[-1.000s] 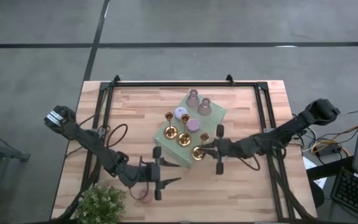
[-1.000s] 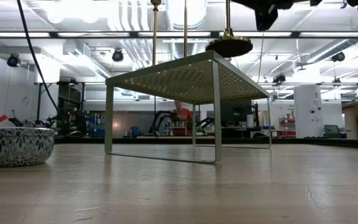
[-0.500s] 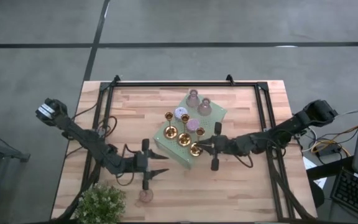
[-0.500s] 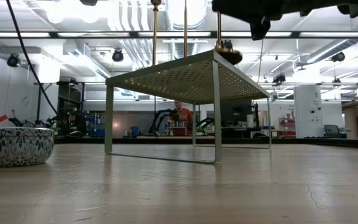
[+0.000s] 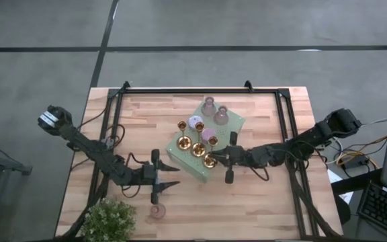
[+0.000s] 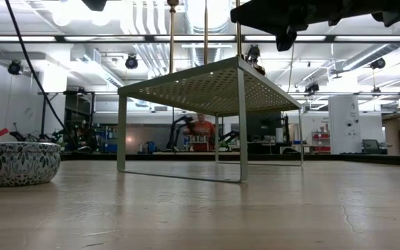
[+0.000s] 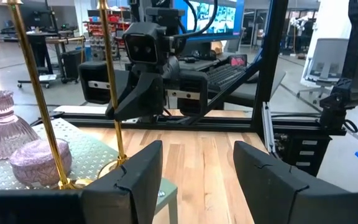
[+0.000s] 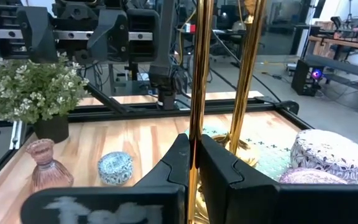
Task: Pick & Place candle stick holders
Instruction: Put the gold candle holder aligned with the other gold candle holders on the shelf, then put the purple glass candle holder aligned with the other purple glass candle holders on the shelf
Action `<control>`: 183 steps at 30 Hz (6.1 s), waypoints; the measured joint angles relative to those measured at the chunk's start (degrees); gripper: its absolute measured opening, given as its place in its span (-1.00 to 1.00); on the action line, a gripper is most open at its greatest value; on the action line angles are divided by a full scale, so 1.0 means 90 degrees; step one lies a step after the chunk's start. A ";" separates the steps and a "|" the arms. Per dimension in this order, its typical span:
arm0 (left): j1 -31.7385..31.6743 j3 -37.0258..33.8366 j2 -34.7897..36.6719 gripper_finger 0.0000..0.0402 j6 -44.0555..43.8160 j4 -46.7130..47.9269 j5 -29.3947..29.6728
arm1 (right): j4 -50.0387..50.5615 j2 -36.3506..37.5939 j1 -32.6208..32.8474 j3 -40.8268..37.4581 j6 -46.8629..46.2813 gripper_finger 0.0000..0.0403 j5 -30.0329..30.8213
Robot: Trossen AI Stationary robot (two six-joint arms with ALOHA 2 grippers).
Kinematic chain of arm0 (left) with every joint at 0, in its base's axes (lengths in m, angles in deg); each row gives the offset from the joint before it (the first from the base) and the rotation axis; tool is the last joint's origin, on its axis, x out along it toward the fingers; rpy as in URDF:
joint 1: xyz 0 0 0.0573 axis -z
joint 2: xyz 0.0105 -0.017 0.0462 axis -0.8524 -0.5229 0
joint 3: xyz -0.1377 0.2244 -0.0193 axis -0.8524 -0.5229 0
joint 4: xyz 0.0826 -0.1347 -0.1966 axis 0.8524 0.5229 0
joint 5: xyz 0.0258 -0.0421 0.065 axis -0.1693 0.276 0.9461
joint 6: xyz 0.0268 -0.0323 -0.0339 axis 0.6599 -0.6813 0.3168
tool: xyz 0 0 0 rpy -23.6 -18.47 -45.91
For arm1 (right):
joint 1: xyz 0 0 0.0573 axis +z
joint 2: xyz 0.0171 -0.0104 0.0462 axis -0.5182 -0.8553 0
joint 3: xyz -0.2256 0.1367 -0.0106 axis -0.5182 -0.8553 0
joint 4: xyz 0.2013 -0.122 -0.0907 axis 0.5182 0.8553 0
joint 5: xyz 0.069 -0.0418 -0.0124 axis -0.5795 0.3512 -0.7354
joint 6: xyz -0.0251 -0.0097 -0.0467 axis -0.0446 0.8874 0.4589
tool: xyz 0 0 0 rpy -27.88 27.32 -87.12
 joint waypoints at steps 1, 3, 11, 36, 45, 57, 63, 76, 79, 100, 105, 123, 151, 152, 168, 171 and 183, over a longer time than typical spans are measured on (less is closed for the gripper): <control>0.0000 0.0002 -0.0002 0.01 0.0000 -0.0002 -0.0002 | 0.0003 0.0003 0.0000 0.0000 0.0009 -0.94 -0.0004; -0.0002 -0.0007 -0.0002 0.01 0.0000 0.0002 0.0002 | 0.0015 0.0010 0.0000 0.0000 0.0083 -0.94 -0.0005; -0.0002 -0.0015 -0.0002 0.01 -0.0009 0.0002 0.0002 | 0.0029 0.0010 -0.0024 -0.0002 0.0114 -0.94 -0.0015; 0.0000 -0.0092 -0.0007 0.01 -0.0216 0.0166 0.0005 | 0.2059 0.0877 0.0546 0.0068 -0.0029 -0.25 -0.0059; 0.0000 -0.0148 -0.0010 0.01 -0.0976 0.0665 -0.0603 | 0.2008 0.0766 0.1596 0.0150 0.0329 -0.30 -0.0546; 0.0005 -0.0265 -0.0010 0.01 -0.1205 0.0806 -0.0763 | 0.1996 -0.1096 0.1814 0.1692 0.0714 -0.41 -0.0753; 0.0020 -0.0270 -0.0093 0.00 -0.1071 0.0689 -0.1318 | 0.2222 -0.2083 0.1773 0.2791 0.1184 -0.46 -0.0754; 0.0046 -0.0291 0.0075 -0.93 -0.0090 0.0330 -0.0960 | 0.3997 -0.3742 0.1434 0.5147 0.1305 -0.33 -0.1080; 0.0046 -0.0429 0.0329 -0.95 -0.0020 0.0316 -0.1012 | 0.4273 -0.4041 0.1430 0.5643 0.1459 -0.26 -0.1205; 0.0051 -0.3329 0.3223 -0.97 -0.0196 -0.0804 -0.1013 | 0.6504 -0.6011 0.0884 0.9055 0.2118 -0.06 -0.1443; 0.0051 -0.3953 0.3865 -0.95 -0.0192 -0.1042 -0.1013 | 0.6768 -0.6274 0.0807 0.9461 0.2108 -0.06 -0.1816; 0.0049 -0.4206 0.4435 -0.94 -0.0233 -0.0670 -0.0911 | 0.6274 -0.6312 0.0794 0.9471 0.2336 -0.21 -0.2197; 0.0048 -0.4218 0.4424 -0.93 -0.0334 -0.0602 -0.0786 | 0.4965 -0.6355 0.0693 0.8672 0.2190 -0.32 -0.2422; 0.0046 -0.4218 0.4422 -0.93 -0.0358 -0.0602 -0.0781 | 0.4974 -0.6369 0.0687 0.8672 0.2147 -0.32 -0.2419; 0.0056 -0.3626 0.4147 -0.91 -0.1570 -0.0544 -0.0961 | 0.6516 -0.5728 0.0729 0.8642 0.1587 -0.95 -0.3043; 0.0061 -0.3154 0.3786 -0.84 -0.1201 -0.0530 -0.1079 | 0.6867 -0.5466 0.0737 0.8426 0.1448 -0.96 -0.3048; 0.0298 -0.0351 0.1541 -0.32 -0.1167 0.2499 -0.1290 | 0.5249 -0.3079 0.1082 0.5255 0.0792 -0.96 -0.3014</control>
